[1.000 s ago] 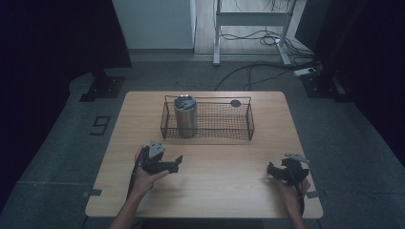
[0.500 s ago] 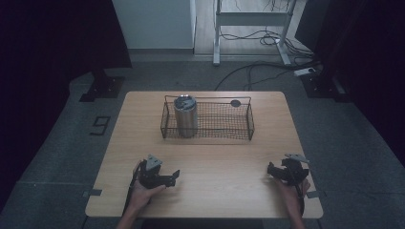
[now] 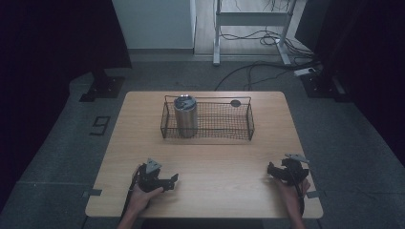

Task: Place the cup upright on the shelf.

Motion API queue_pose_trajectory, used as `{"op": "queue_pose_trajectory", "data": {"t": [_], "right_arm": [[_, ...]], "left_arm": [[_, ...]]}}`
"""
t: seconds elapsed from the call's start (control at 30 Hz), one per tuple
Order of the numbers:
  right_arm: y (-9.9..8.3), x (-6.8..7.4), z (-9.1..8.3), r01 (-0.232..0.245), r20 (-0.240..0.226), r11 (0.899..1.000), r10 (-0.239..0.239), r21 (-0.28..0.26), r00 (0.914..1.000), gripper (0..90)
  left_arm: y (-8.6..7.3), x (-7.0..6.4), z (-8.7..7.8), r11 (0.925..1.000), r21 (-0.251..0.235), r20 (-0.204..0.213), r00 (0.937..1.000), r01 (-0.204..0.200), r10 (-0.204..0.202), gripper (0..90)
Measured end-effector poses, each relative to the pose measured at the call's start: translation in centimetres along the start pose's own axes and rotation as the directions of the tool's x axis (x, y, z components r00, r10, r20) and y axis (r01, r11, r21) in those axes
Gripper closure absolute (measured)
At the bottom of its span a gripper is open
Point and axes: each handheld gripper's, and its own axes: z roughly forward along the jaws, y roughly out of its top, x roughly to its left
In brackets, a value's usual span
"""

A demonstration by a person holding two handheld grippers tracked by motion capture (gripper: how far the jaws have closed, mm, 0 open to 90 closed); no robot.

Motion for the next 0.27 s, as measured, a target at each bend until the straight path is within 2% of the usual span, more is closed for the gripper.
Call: {"op": "queue_pose_trajectory", "data": {"t": [0.1, 0.27], "right_arm": [[0.00, 0.00, 0.00, 0.000, 0.000, 1.000, 0.000, 0.000, 1.0000, 4.5], [0.00, -0.01, 0.00, 0.002, -0.001, 1.000, -0.002, -0.001, 1.0000, 4.7]], "left_arm": [[-0.08, 0.05, -0.03, 1.0000, -0.004, -0.005, 1.0000, -0.008, 0.008, 4.1], [0.05, 0.31, -0.31, 0.9997, -0.020, -0.001, 0.9999, 0.011, -0.011, 4.2]]}}
